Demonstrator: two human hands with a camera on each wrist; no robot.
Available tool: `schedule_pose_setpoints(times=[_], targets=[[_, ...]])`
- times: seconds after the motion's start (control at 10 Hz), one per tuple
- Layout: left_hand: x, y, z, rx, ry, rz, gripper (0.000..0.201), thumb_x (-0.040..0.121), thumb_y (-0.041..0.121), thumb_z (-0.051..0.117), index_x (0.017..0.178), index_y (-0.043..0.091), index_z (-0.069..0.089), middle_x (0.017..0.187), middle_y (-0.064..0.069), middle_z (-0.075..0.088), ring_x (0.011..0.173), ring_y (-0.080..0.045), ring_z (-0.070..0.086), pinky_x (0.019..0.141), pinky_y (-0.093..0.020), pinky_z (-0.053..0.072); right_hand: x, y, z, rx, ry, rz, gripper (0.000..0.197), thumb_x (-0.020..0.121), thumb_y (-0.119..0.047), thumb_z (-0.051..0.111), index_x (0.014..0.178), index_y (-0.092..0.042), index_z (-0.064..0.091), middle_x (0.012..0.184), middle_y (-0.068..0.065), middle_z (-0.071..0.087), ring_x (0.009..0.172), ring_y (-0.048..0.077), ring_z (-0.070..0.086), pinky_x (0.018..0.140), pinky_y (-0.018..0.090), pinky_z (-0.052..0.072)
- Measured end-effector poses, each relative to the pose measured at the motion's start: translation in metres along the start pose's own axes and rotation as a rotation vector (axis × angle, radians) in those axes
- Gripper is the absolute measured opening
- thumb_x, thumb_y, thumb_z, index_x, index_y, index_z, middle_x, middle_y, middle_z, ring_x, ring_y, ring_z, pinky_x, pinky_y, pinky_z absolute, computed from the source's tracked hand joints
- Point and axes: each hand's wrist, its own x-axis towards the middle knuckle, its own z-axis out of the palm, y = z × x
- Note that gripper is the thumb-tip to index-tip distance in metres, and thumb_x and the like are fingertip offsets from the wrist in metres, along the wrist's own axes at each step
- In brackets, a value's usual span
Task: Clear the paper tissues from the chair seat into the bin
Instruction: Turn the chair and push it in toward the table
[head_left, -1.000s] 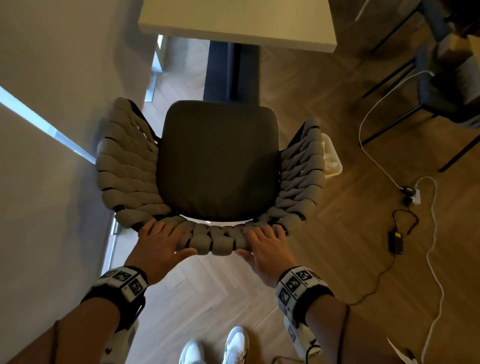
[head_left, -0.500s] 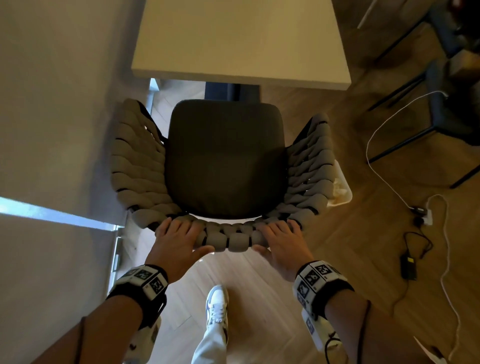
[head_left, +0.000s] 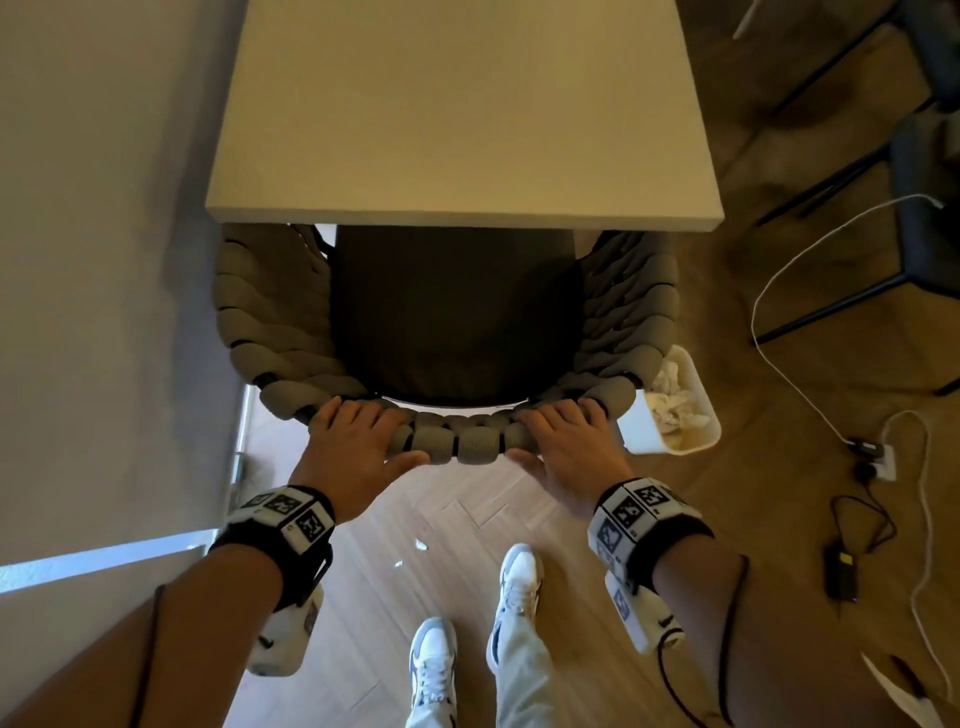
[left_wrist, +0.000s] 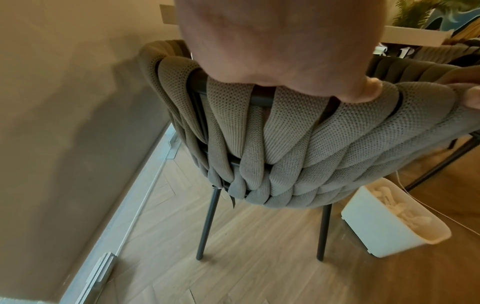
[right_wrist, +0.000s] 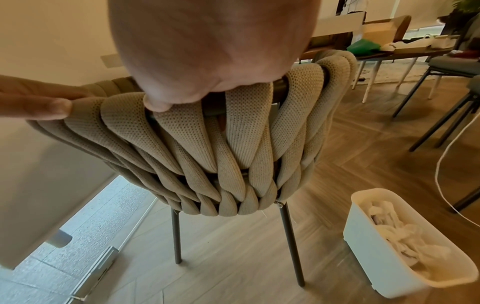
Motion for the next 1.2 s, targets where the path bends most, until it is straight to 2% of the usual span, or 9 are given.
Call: schedule_pose_setpoints(times=[0.3, 0.4, 0.7, 0.8, 0.9, 1.0, 1.1, 1.2], targets=[[0.072, -0.015, -0.021, -0.002, -0.039, -0.022, 0.074, 0.083, 0.076, 0.013, 0.11, 0.023, 0.057, 0.105, -0.002, 0.065, 0.099, -0.025, 0.058, 0.101, -0.048, 0.036, 0.062, 0.032, -0.031, 0.05, -0.013, -0.02, 0.052, 0.088, -0.059, 0.026, 0.122, -0.026, 0.048, 0.118, -0.005, 0.059, 0.115, 0.022, 0.049, 0.109, 0.044, 0.024], [0.085, -0.018, -0.022, -0.019, -0.034, -0.029, 0.073, 0.082, 0.077, 0.013, 0.109, 0.024, 0.057, 0.105, -0.001, 0.064, 0.1, -0.024, 0.057, 0.103, -0.048, 0.033, 0.073, 0.038, -0.036, 0.049, -0.008, -0.018, 0.051, 0.09, -0.058, 0.029, 0.122, -0.025, 0.049, 0.117, -0.005, 0.059, 0.115, 0.022, 0.049, 0.108, 0.044, 0.023], [0.09, -0.02, -0.02, -0.018, -0.024, -0.021, 0.072, 0.082, 0.077, 0.013, 0.11, 0.025, 0.055, 0.105, 0.0, 0.063, 0.101, -0.023, 0.056, 0.105, -0.048, 0.031, 0.075, 0.043, -0.034, 0.036, 0.037, -0.039, 0.051, 0.09, -0.059, 0.026, 0.117, -0.025, 0.051, 0.11, -0.005, 0.061, 0.107, 0.022, 0.052, 0.104, 0.045, 0.029], [0.088, -0.017, -0.02, -0.001, -0.058, -0.039, 0.078, 0.081, 0.078, 0.009, 0.115, 0.024, 0.053, 0.113, -0.001, 0.061, 0.112, -0.025, 0.053, 0.109, -0.05, 0.028, 0.075, 0.043, -0.034, 0.04, 0.032, -0.032, 0.046, 0.091, -0.058, 0.033, 0.12, -0.026, 0.049, 0.115, -0.005, 0.059, 0.112, 0.022, 0.05, 0.108, 0.045, 0.026], [0.079, -0.003, -0.017, 0.042, -0.007, -0.153, 0.072, 0.084, 0.071, 0.017, 0.125, 0.02, 0.048, 0.132, -0.01, 0.053, 0.13, -0.033, 0.04, 0.112, -0.055, 0.024, 0.074, 0.043, -0.034, 0.048, 0.037, -0.028, 0.045, 0.091, -0.058, 0.036, 0.122, -0.027, 0.048, 0.118, -0.005, 0.059, 0.115, 0.023, 0.049, 0.109, 0.046, 0.025], [0.053, 0.028, -0.005, 0.014, 0.135, -0.331, 0.06, 0.089, 0.056, 0.04, 0.136, 0.019, 0.039, 0.142, -0.013, 0.044, 0.135, -0.034, 0.035, 0.113, -0.053, 0.025, 0.074, 0.044, -0.032, 0.019, 0.036, -0.039, 0.047, 0.091, -0.059, 0.032, 0.124, -0.028, 0.047, 0.119, -0.005, 0.058, 0.116, 0.022, 0.048, 0.108, 0.045, 0.025], [0.007, 0.055, -0.001, -0.127, 0.049, -0.449, 0.049, 0.09, 0.047, 0.048, 0.13, 0.019, 0.053, 0.135, -0.011, 0.055, 0.128, -0.033, 0.048, 0.105, -0.053, 0.037, 0.069, 0.046, -0.032, 0.021, 0.06, -0.021, 0.046, 0.091, -0.058, 0.038, 0.124, -0.027, 0.05, 0.121, -0.003, 0.058, 0.117, 0.024, 0.049, 0.108, 0.044, 0.027], [-0.074, 0.067, 0.026, -0.266, -0.238, -0.448, 0.05, 0.082, 0.066, 0.037, 0.096, 0.028, 0.067, 0.095, 0.001, 0.068, 0.094, -0.026, 0.068, 0.078, -0.044, 0.052, 0.06, 0.043, -0.036, 0.212, 0.198, 0.071, 0.043, 0.089, -0.045, 0.053, 0.125, -0.022, 0.053, 0.13, 0.004, 0.053, 0.121, 0.027, 0.045, 0.103, 0.042, 0.034]])
